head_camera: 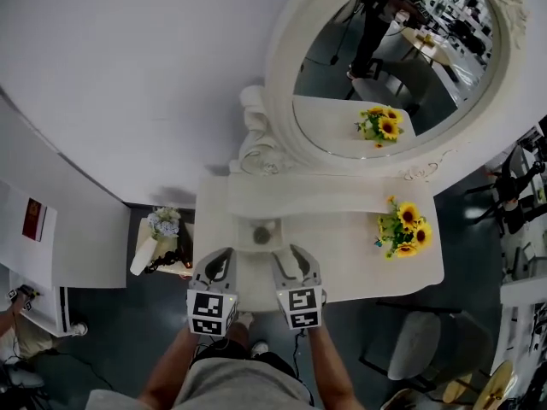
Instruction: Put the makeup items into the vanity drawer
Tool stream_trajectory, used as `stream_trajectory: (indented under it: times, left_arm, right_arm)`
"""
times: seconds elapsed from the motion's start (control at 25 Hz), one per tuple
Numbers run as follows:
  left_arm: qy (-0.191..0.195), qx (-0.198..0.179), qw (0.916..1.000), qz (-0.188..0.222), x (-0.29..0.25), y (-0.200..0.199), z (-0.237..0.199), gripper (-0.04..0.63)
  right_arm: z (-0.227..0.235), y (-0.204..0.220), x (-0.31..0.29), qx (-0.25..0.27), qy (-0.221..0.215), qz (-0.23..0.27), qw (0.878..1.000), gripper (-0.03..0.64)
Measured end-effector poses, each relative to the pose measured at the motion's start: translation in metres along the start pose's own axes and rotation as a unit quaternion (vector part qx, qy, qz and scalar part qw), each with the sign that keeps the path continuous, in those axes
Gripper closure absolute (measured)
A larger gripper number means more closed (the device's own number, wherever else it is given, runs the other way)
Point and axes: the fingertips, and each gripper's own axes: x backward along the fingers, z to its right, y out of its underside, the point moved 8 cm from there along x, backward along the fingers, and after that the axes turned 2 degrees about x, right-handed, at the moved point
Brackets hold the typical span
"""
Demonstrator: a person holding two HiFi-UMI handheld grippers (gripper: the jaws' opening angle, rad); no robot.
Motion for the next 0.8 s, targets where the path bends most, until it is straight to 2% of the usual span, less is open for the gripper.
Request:
stream_trajectory:
  times: [0.12, 0.36, 0.8]
  left_arm:
    - [0.003, -0.008, 0.9998, 0.020, 0.018, -0.008, 0.009, 0.595]
    - [0.008, -0.022, 0.9983, 0.054, 0.052, -0.015, 0.024, 0.595]
    - [0.016, -0.036, 0.9954, 0.087, 0.120, -0.007, 0.056, 0.595]
  right_arm:
    - [-0.004, -0.012, 0.026, 0.009, 0.016, 0.032, 0.999, 0.422]
    - [-0.014, -0.027, 0.079, 0.016, 0.051, 0.096, 0.994, 0.499]
    - [-0.053, -0.010, 0.158, 0.028, 0.072, 0.125, 0.989, 0.574]
